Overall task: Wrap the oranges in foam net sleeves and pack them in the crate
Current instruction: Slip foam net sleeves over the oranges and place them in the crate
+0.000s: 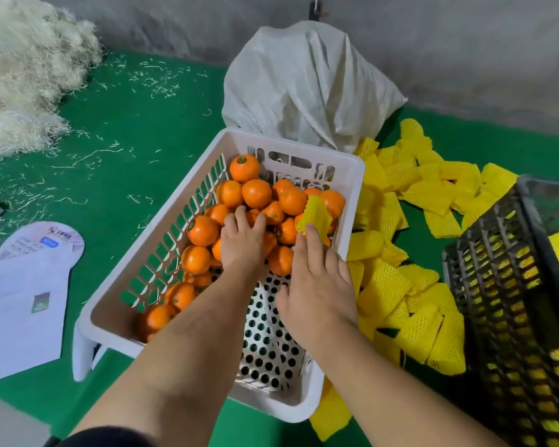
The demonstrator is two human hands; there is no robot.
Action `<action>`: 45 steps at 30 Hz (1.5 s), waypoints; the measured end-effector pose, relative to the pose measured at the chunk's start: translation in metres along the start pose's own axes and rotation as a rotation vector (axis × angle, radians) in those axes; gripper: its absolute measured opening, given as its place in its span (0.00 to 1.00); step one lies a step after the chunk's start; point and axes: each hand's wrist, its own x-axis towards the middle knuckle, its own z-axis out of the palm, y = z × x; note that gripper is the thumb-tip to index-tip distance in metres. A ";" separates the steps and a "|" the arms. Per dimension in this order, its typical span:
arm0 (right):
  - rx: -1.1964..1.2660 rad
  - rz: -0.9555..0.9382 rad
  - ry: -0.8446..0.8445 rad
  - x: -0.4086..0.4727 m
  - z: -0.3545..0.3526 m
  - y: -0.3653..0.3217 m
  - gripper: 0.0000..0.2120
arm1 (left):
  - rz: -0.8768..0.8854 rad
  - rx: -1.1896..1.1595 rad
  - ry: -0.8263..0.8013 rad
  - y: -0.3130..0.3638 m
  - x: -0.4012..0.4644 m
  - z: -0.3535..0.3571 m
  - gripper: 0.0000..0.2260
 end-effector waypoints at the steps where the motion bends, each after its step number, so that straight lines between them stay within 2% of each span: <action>1: -0.003 0.000 0.002 0.000 0.000 0.000 0.43 | 0.006 0.013 -0.003 -0.004 0.000 -0.001 0.54; 3: 0.013 0.003 0.009 0.000 0.000 -0.001 0.44 | -0.012 0.012 0.003 -0.010 0.001 -0.004 0.56; 4: 0.024 0.005 0.017 0.000 0.001 -0.001 0.44 | -0.024 -0.021 0.004 -0.010 0.001 -0.008 0.54; 7: 0.061 0.015 0.060 0.000 0.002 0.001 0.43 | -0.066 -0.159 0.051 -0.006 -0.001 -0.034 0.33; 9: 0.116 0.025 0.114 -0.002 0.002 0.002 0.39 | -0.118 -0.386 0.051 -0.008 -0.010 -0.060 0.31; 10: 0.213 0.029 0.160 -0.003 0.001 0.004 0.35 | -0.144 -0.576 0.040 -0.008 -0.017 -0.074 0.32; 12: 0.602 0.089 0.274 -0.007 -0.004 0.008 0.22 | -0.145 -1.015 0.023 -0.004 -0.043 -0.102 0.30; 15: 1.169 0.358 0.460 -0.025 -0.018 0.014 0.09 | -0.053 -1.510 -0.012 0.014 -0.101 -0.124 0.16; 17: 1.388 0.525 0.511 -0.045 -0.024 0.017 0.09 | -0.009 -1.673 -0.090 0.029 -0.138 -0.125 0.14; 20: 1.631 0.645 0.456 -0.082 -0.032 0.030 0.12 | 0.014 -1.798 -0.209 0.049 -0.178 -0.116 0.21; 22: 1.911 0.655 0.358 -0.105 -0.037 0.042 0.17 | 0.009 -1.897 -0.252 0.056 -0.190 -0.112 0.25; 24: 2.077 0.609 0.308 -0.121 -0.045 0.049 0.21 | 0.004 -1.990 -0.280 0.061 -0.194 -0.113 0.27; 27: 2.058 0.534 0.288 -0.134 -0.053 0.053 0.17 | 0.064 -1.949 -0.356 0.070 -0.201 -0.114 0.33; 32: 1.895 0.573 0.391 -0.149 -0.054 0.059 0.22 | 0.117 -1.979 -0.520 0.075 -0.210 -0.115 0.32; 36: 1.834 0.576 0.402 -0.157 -0.049 0.063 0.13 | 0.198 -1.965 -0.592 0.073 -0.208 -0.120 0.40; 38: 1.746 0.562 0.382 -0.159 -0.047 0.063 0.03 | 0.207 -1.970 -0.596 0.073 -0.207 -0.119 0.43; 41: 1.541 0.554 0.343 -0.158 -0.044 0.068 0.11 | 0.192 -1.999 -0.607 0.073 -0.207 -0.120 0.44; 43: 1.366 0.566 0.334 -0.157 -0.045 0.071 0.11 | 0.230 -1.977 -0.621 0.072 -0.207 -0.120 0.43; 45: 1.273 0.616 0.433 -0.156 -0.044 0.076 0.08 | 0.275 -1.943 -0.652 0.070 -0.207 -0.117 0.41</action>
